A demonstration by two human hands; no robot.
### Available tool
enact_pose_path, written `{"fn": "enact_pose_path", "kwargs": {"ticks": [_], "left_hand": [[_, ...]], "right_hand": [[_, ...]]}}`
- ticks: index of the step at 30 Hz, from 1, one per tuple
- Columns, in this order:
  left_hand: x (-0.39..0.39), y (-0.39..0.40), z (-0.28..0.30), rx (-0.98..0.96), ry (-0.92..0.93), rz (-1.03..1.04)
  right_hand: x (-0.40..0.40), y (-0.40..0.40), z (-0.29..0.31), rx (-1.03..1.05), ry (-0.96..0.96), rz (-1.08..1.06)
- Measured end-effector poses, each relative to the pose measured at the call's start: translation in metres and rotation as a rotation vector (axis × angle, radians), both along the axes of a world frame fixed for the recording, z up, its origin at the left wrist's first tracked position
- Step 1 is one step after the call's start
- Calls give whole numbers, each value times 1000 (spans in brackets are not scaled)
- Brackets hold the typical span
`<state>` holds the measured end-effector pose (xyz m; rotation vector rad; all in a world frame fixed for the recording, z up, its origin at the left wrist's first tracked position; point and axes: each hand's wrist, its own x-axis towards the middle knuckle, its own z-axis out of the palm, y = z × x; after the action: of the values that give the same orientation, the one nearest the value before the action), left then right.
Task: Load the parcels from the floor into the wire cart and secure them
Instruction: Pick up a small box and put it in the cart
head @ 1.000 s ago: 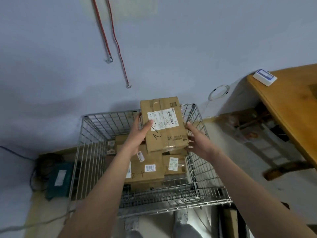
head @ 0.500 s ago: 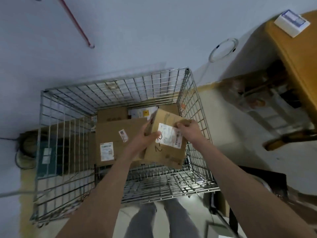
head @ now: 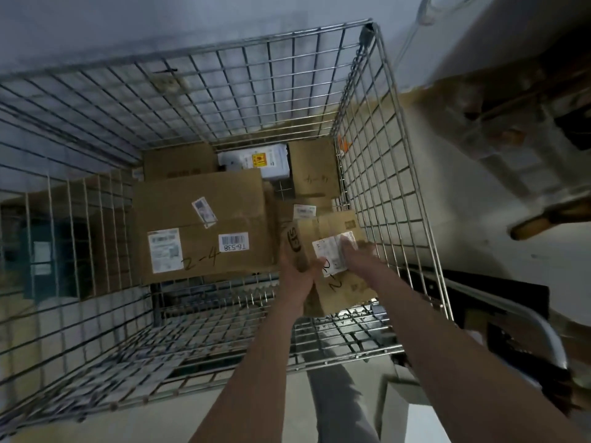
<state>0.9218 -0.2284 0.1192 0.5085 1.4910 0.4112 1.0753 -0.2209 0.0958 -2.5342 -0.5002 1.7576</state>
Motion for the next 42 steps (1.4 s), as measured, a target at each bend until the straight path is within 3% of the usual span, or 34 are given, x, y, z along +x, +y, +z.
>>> {"fn": "enact_pose_path", "kwargs": {"ticks": [4,11,21,24,27,31,34,39,42], "left_hand": [[2,-21,-32,-78,-17,-7],[-8,-2,-104,66,119,-515],[-9,21,-159,73,112,-782],[-14,23,-175,43,141,-699],[-19,7,-183,-86,163,-400],[-16,-23,-193,-176,340,-120],[-5,-38,-199,-307,261,208],[17,-32,-196,-281,218,61],[11,-24,-198,-148,335,-101]], "right_hand": [[16,3,-30,-25,-13,73],[11,-23,-95,-80,120,-299],[12,-33,-131,-73,131,-343],[17,-31,-149,-69,20,-283],[18,-24,-149,-48,-151,53],[27,-21,-161,-30,-289,204],[31,-19,-156,-19,-314,368],[33,-7,-144,-170,-211,536],[25,-4,-148,-185,-111,347]]}}
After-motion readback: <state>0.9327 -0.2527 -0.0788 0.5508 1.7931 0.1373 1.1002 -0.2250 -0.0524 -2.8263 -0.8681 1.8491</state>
